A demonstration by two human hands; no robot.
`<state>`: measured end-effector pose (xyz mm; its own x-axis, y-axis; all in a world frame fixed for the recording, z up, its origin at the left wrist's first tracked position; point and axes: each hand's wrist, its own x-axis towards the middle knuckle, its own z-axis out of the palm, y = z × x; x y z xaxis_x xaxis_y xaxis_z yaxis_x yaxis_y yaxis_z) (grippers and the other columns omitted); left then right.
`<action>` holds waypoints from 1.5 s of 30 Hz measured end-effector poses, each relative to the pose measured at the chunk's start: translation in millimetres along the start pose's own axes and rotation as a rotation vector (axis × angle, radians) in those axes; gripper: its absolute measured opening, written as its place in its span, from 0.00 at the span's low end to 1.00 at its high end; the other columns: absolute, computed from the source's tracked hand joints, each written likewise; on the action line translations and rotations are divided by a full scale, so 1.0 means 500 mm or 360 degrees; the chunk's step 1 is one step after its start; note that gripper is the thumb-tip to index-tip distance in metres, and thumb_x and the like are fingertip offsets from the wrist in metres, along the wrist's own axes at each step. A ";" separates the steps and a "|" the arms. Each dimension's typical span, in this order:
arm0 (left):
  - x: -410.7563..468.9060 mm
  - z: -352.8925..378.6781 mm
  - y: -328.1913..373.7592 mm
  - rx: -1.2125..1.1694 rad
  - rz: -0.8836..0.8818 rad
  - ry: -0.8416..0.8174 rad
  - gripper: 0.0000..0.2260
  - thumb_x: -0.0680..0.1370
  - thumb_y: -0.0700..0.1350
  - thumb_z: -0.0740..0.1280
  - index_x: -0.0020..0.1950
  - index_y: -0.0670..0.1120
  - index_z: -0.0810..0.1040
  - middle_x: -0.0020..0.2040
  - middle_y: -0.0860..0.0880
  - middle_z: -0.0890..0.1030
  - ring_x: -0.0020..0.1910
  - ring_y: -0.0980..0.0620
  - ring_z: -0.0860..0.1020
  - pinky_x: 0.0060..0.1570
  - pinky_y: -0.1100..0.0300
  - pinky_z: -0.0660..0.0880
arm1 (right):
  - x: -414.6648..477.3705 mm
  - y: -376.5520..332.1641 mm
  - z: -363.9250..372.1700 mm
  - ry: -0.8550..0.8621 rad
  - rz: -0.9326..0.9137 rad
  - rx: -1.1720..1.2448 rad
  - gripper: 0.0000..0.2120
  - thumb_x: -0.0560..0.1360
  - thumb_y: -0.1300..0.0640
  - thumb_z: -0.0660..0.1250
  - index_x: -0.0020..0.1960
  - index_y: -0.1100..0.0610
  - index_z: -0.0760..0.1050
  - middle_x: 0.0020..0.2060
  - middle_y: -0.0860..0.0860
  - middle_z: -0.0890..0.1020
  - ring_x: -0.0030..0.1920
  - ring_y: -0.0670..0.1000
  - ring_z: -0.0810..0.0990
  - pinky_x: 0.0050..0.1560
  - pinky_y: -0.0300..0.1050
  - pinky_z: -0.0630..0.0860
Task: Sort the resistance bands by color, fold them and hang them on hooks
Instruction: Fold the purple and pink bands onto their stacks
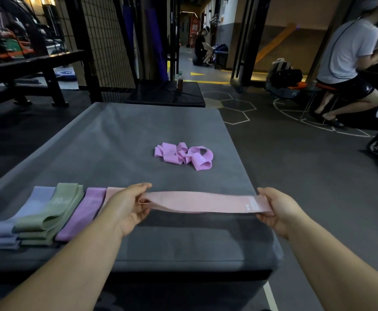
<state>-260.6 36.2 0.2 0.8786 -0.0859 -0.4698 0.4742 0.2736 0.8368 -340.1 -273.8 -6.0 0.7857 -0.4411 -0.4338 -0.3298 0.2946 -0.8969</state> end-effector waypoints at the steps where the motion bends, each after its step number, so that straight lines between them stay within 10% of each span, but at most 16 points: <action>1: -0.001 -0.001 0.000 0.0071 0.0063 0.0009 0.08 0.80 0.41 0.63 0.44 0.48 0.79 0.31 0.52 0.77 0.29 0.55 0.74 0.35 0.62 0.69 | 0.001 0.000 -0.004 -0.0029 -0.0029 -0.0087 0.08 0.79 0.55 0.64 0.48 0.59 0.79 0.41 0.54 0.85 0.44 0.56 0.82 0.49 0.52 0.79; 6: 0.001 -0.016 -0.007 0.0718 0.0425 -0.0091 0.09 0.76 0.36 0.64 0.47 0.49 0.80 0.39 0.49 0.78 0.36 0.51 0.73 0.34 0.60 0.67 | -0.004 0.009 -0.019 -0.0161 -0.0126 -0.0619 0.12 0.79 0.58 0.66 0.38 0.56 0.68 0.32 0.54 0.74 0.31 0.50 0.72 0.28 0.41 0.70; 11: -0.013 -0.024 -0.012 0.1136 0.0526 -0.0093 0.12 0.63 0.44 0.66 0.46 0.51 0.80 0.34 0.49 0.77 0.35 0.51 0.73 0.39 0.57 0.66 | 0.002 0.015 -0.027 -0.0046 -0.0284 -0.0906 0.08 0.76 0.60 0.69 0.42 0.55 0.70 0.36 0.54 0.75 0.35 0.51 0.72 0.29 0.42 0.70; 19: -0.006 -0.031 -0.022 0.1620 0.0714 -0.0043 0.13 0.70 0.39 0.70 0.46 0.57 0.78 0.39 0.46 0.80 0.32 0.50 0.74 0.38 0.58 0.73 | -0.001 0.016 -0.031 -0.0010 -0.0437 -0.1232 0.05 0.74 0.58 0.73 0.46 0.53 0.76 0.37 0.52 0.77 0.29 0.48 0.72 0.28 0.39 0.71; 35: -0.002 -0.034 -0.031 0.1678 0.0479 -0.0152 0.19 0.72 0.40 0.73 0.59 0.52 0.74 0.56 0.52 0.79 0.56 0.52 0.77 0.59 0.58 0.73 | 0.006 0.023 -0.035 0.0075 -0.0489 -0.1651 0.06 0.74 0.52 0.72 0.49 0.51 0.78 0.42 0.48 0.79 0.43 0.50 0.78 0.43 0.44 0.78; 45: 0.022 -0.045 -0.033 0.1697 0.0539 -0.0032 0.14 0.76 0.33 0.63 0.55 0.51 0.75 0.52 0.49 0.83 0.51 0.50 0.80 0.48 0.59 0.74 | 0.005 0.013 -0.047 0.0083 -0.0412 -0.1608 0.12 0.72 0.61 0.69 0.54 0.53 0.82 0.43 0.49 0.82 0.45 0.50 0.80 0.51 0.43 0.76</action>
<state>-260.2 52.1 -25.1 0.9678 -0.1807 -0.1751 0.0076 -0.6746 0.7382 -352.6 -292.8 -15.0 0.8791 -0.4329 -0.1994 -0.4576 -0.6498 -0.6070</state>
